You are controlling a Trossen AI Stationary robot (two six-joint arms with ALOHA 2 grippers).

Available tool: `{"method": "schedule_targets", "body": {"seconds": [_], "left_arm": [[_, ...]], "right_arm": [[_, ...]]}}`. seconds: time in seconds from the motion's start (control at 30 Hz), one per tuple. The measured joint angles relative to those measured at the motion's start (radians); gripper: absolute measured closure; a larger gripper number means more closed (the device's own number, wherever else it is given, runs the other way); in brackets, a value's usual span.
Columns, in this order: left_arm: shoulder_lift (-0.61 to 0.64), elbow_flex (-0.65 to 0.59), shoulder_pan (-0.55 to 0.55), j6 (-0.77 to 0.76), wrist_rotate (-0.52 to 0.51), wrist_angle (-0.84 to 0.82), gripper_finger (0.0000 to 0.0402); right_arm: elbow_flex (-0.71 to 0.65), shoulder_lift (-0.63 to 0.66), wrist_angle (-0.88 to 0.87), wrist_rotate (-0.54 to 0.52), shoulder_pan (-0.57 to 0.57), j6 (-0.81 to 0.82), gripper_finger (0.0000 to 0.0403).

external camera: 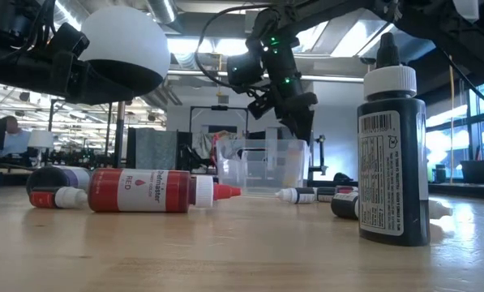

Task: Pick & Place food coloring
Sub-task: Put the large yellow food coloring bottle in the transparent bin

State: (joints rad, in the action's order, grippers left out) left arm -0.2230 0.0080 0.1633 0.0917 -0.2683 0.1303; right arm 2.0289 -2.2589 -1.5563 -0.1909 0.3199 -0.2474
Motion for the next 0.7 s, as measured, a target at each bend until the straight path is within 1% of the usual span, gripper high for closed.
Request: {"method": "schedule_targets", "body": {"seconds": [0.27, 0.43, 0.53, 0.6, 0.7], "left_arm": [[0.0, 0.0, 0.0, 0.0, 0.0, 0.0, 0.0208], [0.0, 0.0, 0.0, 0.0, 0.0, 0.0, 0.0208], [0.0, 0.0, 0.0, 0.0, 0.0, 0.0, 0.0208], [0.0, 0.0, 0.0, 0.0, 0.0, 0.0, 0.0208], [0.0, 0.0, 0.0, 0.0, 0.0, 0.0, 0.0208]], "right_arm": [[0.0, 0.0, 0.01, -0.008, 0.0, -0.026, 0.0247], [0.0, 0.0, 0.038, -0.123, -0.001, -0.027, 0.0246], [0.001, 0.0, 0.041, -0.163, 0.0, -0.027, 0.0246], [0.001, 0.0, 0.035, -0.161, 0.0, -0.027, 0.0246], [0.001, 0.0, 0.018, -0.129, 0.0, -0.035, 0.0246]]}}
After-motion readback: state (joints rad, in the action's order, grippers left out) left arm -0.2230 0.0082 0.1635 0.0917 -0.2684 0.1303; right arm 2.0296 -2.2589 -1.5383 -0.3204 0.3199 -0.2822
